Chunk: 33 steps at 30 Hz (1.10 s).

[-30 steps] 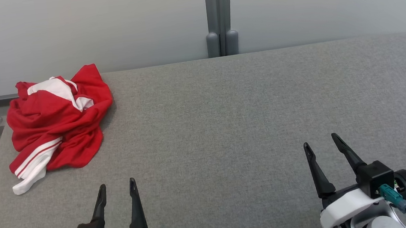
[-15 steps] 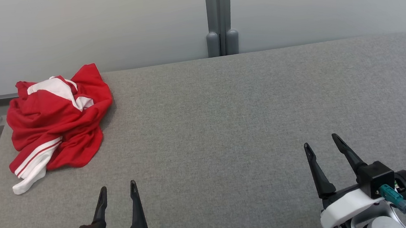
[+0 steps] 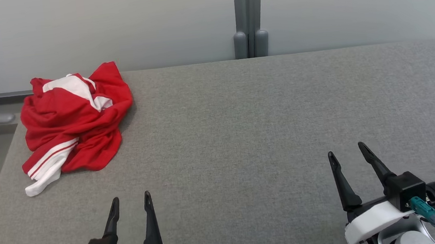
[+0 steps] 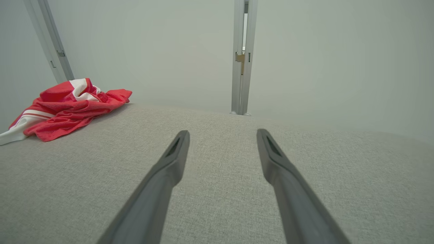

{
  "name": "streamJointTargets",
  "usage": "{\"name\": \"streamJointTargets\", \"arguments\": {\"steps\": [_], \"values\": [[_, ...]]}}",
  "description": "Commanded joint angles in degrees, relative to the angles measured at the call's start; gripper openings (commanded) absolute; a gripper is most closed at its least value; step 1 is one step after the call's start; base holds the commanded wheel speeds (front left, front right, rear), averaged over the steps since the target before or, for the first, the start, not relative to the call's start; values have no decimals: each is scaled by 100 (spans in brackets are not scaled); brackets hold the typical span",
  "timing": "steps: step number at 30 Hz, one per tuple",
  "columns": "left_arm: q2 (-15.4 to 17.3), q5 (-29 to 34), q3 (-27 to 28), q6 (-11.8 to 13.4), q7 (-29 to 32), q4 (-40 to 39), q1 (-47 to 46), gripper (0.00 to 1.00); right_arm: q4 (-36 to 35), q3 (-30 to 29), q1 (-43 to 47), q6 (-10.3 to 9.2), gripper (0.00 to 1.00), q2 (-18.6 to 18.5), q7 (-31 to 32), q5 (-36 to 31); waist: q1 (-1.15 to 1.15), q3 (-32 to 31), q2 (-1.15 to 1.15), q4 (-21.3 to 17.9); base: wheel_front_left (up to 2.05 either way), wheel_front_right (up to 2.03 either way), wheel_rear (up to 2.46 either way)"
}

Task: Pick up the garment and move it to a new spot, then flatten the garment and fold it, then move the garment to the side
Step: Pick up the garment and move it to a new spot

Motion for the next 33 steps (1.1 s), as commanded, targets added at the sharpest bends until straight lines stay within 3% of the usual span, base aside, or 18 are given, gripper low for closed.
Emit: {"name": "streamJointTargets", "arguments": {"steps": [1, 18, 24, 33], "values": [[36, 9, 3, 6, -2, -9, -80, 100, -25, 2, 71, 0, 100, -19, -18, 30, 0, 1, 0, 260, 0, 0, 0], [32, 65, 207, -31, -2, -119, -81, 100, -53, 159, 5, -1, 100, -20, -18, 133, 0, 1, 0, 2067, 0, 0, 0], [32, 77, 245, -67, -2, -150, -68, 100, -88, 232, -21, -1, 100, -20, -18, 162, 0, -14, 0, 2356, 0, 0, 0], [32, 28, 259, -25, -2, -206, -34, 100, -124, 291, -64, -1, 100, -22, -18, 155, 0, 39, 0, 2419, 0, 0, 0]]}}
